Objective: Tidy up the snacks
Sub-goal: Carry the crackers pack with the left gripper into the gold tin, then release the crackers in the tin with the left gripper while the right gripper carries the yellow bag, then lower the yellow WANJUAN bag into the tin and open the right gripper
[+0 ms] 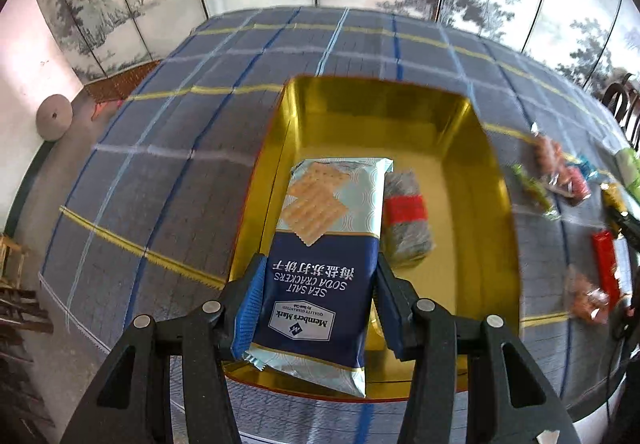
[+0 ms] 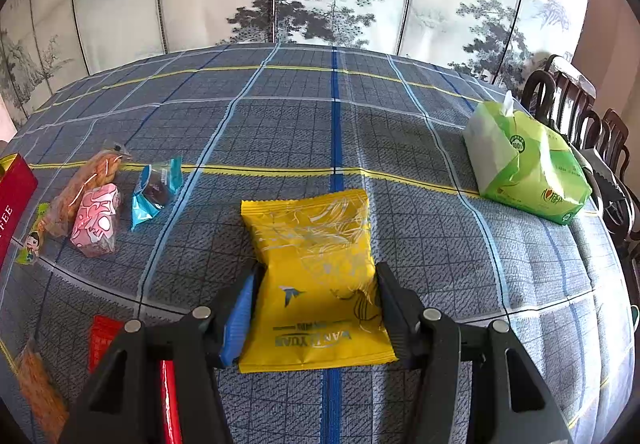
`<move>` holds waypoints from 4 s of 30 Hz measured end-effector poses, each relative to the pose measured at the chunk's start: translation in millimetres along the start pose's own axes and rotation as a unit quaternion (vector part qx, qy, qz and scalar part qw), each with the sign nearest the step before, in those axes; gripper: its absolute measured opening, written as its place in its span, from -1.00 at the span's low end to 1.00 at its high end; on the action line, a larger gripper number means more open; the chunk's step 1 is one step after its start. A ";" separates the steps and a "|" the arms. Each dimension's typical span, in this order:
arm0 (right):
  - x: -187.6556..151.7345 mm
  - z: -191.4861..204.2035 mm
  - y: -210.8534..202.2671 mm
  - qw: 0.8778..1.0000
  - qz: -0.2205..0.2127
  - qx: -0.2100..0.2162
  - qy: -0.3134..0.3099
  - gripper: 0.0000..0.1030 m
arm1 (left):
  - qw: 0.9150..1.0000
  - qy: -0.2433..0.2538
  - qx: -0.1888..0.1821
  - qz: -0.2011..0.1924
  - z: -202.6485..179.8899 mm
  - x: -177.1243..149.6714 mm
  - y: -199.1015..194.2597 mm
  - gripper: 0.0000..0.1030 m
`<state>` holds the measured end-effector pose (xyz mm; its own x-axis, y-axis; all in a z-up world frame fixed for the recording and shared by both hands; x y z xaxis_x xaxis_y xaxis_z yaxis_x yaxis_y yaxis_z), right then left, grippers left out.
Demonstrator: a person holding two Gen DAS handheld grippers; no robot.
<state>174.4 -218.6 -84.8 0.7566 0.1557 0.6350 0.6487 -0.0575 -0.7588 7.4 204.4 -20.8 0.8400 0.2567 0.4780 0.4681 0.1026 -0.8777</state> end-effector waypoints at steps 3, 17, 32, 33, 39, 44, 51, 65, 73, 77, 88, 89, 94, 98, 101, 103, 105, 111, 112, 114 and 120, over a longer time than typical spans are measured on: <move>0.2 0.3 0.3 1.000 0.000 0.001 0.001 0.14 | 1.000 0.001 0.006 0.008 3.8 -3.1 8.9 -0.09; 0.3 -0.9 1.4 1.000 0.002 0.005 0.006 0.14 | 1.000 0.016 0.018 0.019 5.2 -6.2 20.2 -0.02; 2.4 1.7 1.9 1.000 0.018 -0.010 0.019 0.11 | 0.999 0.040 0.017 -0.003 -8.3 -8.4 8.7 0.35; 2.6 2.6 1.6 1.000 0.020 -0.012 0.020 0.11 | 0.999 0.038 0.014 -0.005 -8.1 -8.7 7.4 0.36; 6.5 9.3 -18.6 0.999 0.009 -0.027 0.039 0.10 | 1.000 0.013 -0.011 -0.026 -3.6 -12.1 -7.8 0.36; 18.1 31.8 -55.9 0.999 -0.006 0.001 0.053 0.11 | 0.998 -0.006 -0.011 -0.055 2.3 -15.5 -24.4 0.41; 8.2 128.6 -98.5 0.997 -0.012 0.071 -0.022 0.11 | 0.997 -0.036 -0.008 -0.070 18.6 -25.7 -41.1 0.50; -15.8 297.6 -161.6 0.970 -0.012 0.188 -0.156 0.11 | 0.993 -0.081 0.026 -0.085 68.1 -47.0 -64.1 0.61; -26.1 338.1 -157.8 0.959 0.022 0.213 -0.187 0.11 | 0.991 -0.102 0.034 -0.077 86.1 -56.2 -64.5 0.62; -26.0 350.0 -153.5 0.958 0.030 0.213 -0.190 0.11 | 0.991 -0.101 0.042 -0.078 89.3 -59.1 -65.2 0.62; -16.5 372.0 -132.8 0.963 0.021 0.197 -0.185 0.11 | 0.991 -0.103 0.040 -0.073 90.5 -62.7 -63.5 0.62; -16.5 373.6 -129.7 0.963 0.024 0.198 -0.182 0.11 | 0.991 -0.104 0.039 -0.072 90.3 -63.3 -63.2 0.62; -16.0 376.6 -125.8 0.964 0.023 0.201 -0.171 0.14 | 0.991 -0.104 0.040 -0.069 89.4 -64.5 -62.8 0.62; -18.4 378.2 -126.9 0.962 0.023 0.207 -0.176 0.14 | 0.991 -0.107 0.040 -0.068 89.2 -64.9 -62.4 0.62; -20.7 377.9 -127.4 0.960 0.028 0.216 -0.177 0.14 | 0.991 -0.108 0.040 -0.067 88.6 -66.3 -62.8 0.62; -22.1 377.6 -127.1 0.959 0.031 0.219 -0.178 0.14 | 0.991 -0.106 0.039 -0.067 89.0 -65.7 -63.3 0.62; -23.0 377.2 -126.1 0.958 0.036 0.222 -0.180 0.15 | 0.991 -0.105 0.039 -0.068 87.9 -66.1 -64.0 0.62; -24.4 368.4 -129.6 0.957 0.037 0.231 -0.174 0.18 | 0.992 -0.097 0.036 -0.067 78.8 -64.5 -65.0 0.62; -23.2 363.9 -131.5 0.957 0.035 0.233 -0.170 0.19 | 0.993 -0.094 0.034 -0.067 76.1 -63.8 -65.9 0.62; -19.6 353.0 -135.7 0.957 0.031 0.242 -0.159 0.19 | 0.993 -0.087 0.032 -0.069 69.0 -62.3 -67.8 0.62; -7.0 309.2 -146.0 0.962 0.009 0.235 -0.140 0.21 | 0.995 -0.059 0.020 -0.072 43.0 -55.3 -71.7 0.62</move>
<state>49.2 93.6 -23.2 0.6731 0.4230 0.6066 0.4771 0.3782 -0.7933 -84.4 224.2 14.2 0.7259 0.3482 0.5931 0.5674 0.1841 -0.8026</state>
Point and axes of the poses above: each gripper's, at about its wrist camera, not at the fingertips, and y roughly the way its jaws point, z to its left, x to its top, the point moved 2 cm from there along y, roughly the way its jaws point, and after that the axes turned 5 degrees about -x, right-handed, at the moved point
